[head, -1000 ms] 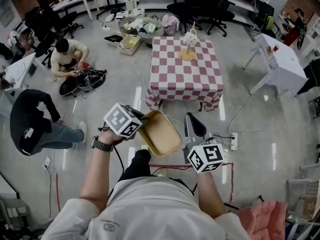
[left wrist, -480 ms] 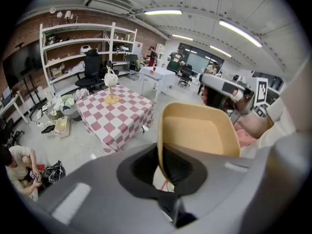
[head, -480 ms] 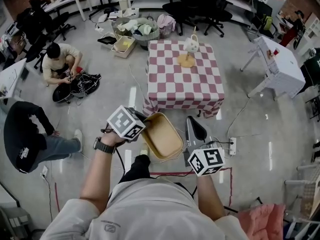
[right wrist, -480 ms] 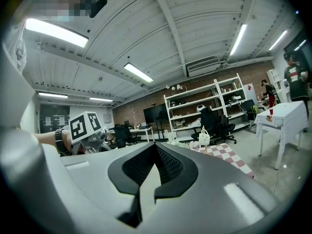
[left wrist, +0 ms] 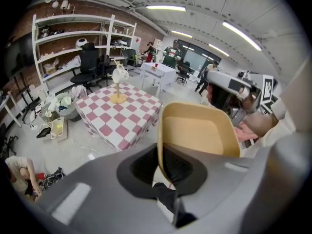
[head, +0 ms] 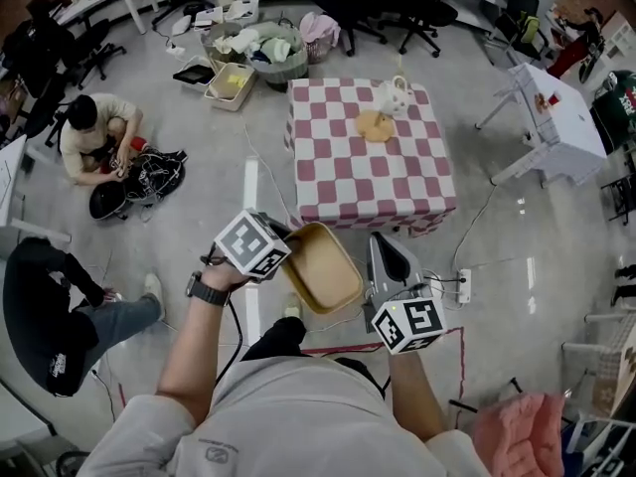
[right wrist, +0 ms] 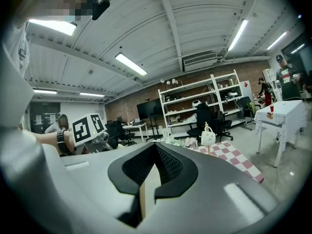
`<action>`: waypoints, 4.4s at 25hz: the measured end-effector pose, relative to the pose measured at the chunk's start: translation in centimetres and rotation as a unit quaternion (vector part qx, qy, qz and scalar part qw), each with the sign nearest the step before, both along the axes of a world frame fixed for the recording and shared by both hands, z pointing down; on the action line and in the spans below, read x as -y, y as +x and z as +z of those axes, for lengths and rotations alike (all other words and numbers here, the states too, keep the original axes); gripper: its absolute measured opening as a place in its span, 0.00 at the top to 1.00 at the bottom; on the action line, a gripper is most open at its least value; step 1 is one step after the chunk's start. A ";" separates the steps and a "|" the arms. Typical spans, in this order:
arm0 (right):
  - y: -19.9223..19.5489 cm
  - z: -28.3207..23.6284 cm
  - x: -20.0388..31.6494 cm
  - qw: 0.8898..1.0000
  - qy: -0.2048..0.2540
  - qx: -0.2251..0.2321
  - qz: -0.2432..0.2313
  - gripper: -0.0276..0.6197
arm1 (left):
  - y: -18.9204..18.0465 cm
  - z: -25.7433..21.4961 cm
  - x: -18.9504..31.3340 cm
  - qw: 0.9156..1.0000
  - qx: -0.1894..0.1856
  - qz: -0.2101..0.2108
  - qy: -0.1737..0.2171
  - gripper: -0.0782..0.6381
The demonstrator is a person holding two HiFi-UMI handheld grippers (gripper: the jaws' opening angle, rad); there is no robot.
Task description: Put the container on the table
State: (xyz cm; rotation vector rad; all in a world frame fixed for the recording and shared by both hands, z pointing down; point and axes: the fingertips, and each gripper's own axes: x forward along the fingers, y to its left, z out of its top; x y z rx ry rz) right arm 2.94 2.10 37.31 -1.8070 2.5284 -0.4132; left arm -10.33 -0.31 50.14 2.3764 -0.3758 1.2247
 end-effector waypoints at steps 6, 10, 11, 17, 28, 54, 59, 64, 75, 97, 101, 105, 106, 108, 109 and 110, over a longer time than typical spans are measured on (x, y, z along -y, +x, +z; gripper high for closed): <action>-1.0 0.4 3.5 1.000 -0.005 -0.003 0.019 0.94 | -0.5 1.1 4.2 1.000 0.000 0.017 0.000 0.87; -1.2 1.0 4.8 1.000 -0.014 -0.005 0.028 0.94 | -0.5 2.0 6.1 1.000 -0.001 0.020 -0.005 0.87; -1.4 1.1 5.5 0.999 -0.017 -0.006 0.031 0.94 | -0.7 2.2 6.8 1.000 -0.002 0.023 -0.008 0.87; -0.7 2.3 8.1 0.999 -0.025 -0.001 0.038 0.94 | 0.5 3.8 9.8 1.000 -0.001 0.027 -0.013 0.87; 3.2 5.7 15.7 0.999 -0.046 0.020 0.016 0.94 | 5.1 7.7 16.0 0.999 0.010 -0.007 -0.031 0.87; 13.8 19.8 28.5 0.988 -0.138 0.067 0.007 0.94 | 14.6 25.5 27.1 0.975 0.031 -0.193 -0.104 0.87; 14.8 21.4 29.0 0.986 -0.149 0.071 0.010 0.94 | 15.9 27.8 27.4 0.973 0.046 -0.199 -0.106 0.87; 15.4 22.4 29.2 0.985 -0.158 0.073 0.011 0.94 | 16.6 29.4 28.0 0.970 0.055 -0.213 -0.104 0.87; 16.2 24.1 28.9 0.981 -0.174 0.079 0.016 0.94 | 16.5 31.3 28.9 0.961 0.074 -0.252 -0.089 0.87; 16.5 24.5 27.4 0.980 -0.177 0.083 0.019 0.94 | 16.6 31.8 29.2 0.953 0.049 -0.291 -0.073 0.84; 16.0 23.7 27.1 0.982 -0.170 0.081 0.020 0.94 | 16.0 30.4 29.4 0.953 0.041 -0.295 -0.058 0.84; 15.3 22.6 26.8 0.983 -0.163 0.076 0.022 0.94 | 15.1 28.3 29.5 0.953 0.030 -0.299 -0.041 0.84; 15.0 22.2 26.7 0.984 -0.161 0.075 0.022 0.94 | 14.8 27.7 29.6 0.953 0.026 -0.300 -0.037 0.84; 14.4 21.5 26.4 0.985 -0.155 0.075 0.023 0.94 | 14.2 26.5 29.5 0.953 0.019 -0.300 -0.030 0.84; 14.2 21.1 26.2 0.985 -0.153 0.076 0.024 0.94 | 13.9 25.8 29.5 0.954 0.015 -0.300 -0.026 0.84; 13.9 20.7 26.1 0.985 -0.150 0.078 0.026 0.94 | 13.7 25.1 29.5 0.954 0.012 -0.299 -0.022 0.84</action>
